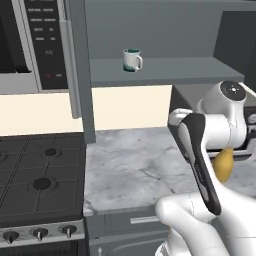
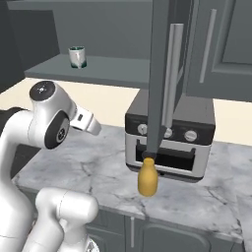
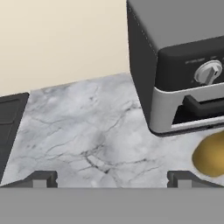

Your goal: There is a tray on the dining counter. Grab the cup, mug, and pitcher and place them on the tray. The pitcher may be placed next to the tray if it cannot fit the tray.

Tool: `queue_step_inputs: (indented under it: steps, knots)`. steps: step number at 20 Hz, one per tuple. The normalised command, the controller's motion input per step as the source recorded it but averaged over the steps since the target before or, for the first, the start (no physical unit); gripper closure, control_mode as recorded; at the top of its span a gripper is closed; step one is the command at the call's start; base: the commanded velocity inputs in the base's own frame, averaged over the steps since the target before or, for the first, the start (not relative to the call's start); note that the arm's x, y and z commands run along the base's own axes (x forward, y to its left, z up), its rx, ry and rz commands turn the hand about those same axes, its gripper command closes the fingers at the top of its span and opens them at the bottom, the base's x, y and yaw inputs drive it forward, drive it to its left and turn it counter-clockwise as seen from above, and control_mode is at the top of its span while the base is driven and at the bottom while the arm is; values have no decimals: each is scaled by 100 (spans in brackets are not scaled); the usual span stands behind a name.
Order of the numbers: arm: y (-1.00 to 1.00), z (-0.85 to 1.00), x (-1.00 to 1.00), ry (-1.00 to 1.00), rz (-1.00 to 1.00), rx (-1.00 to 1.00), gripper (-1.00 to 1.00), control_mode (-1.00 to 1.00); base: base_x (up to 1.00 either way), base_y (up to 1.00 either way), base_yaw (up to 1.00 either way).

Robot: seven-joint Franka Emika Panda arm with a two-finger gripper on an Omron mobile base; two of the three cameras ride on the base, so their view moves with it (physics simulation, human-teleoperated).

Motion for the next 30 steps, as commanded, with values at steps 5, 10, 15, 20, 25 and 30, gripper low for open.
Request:
queue_step_inputs:
  steps: [5,10,15,20,25,30]
  knots:
    - [0,33,0,-22,18,-14,-100,-100,0,0,0]
    - [0,38,0,-17,16,-9,-100,-100,0,0,0]
    - [10,55,0,-3,5,-5,-100,-100,0,0,0]
    - [16,60,0,0,0,-5,-100,-100,0,0,0]
    - [15,54,6,2,0,-3,-100,-100,0,0,0]
    - [2,35,23,0,3,0,-100,-100,0,0,0]
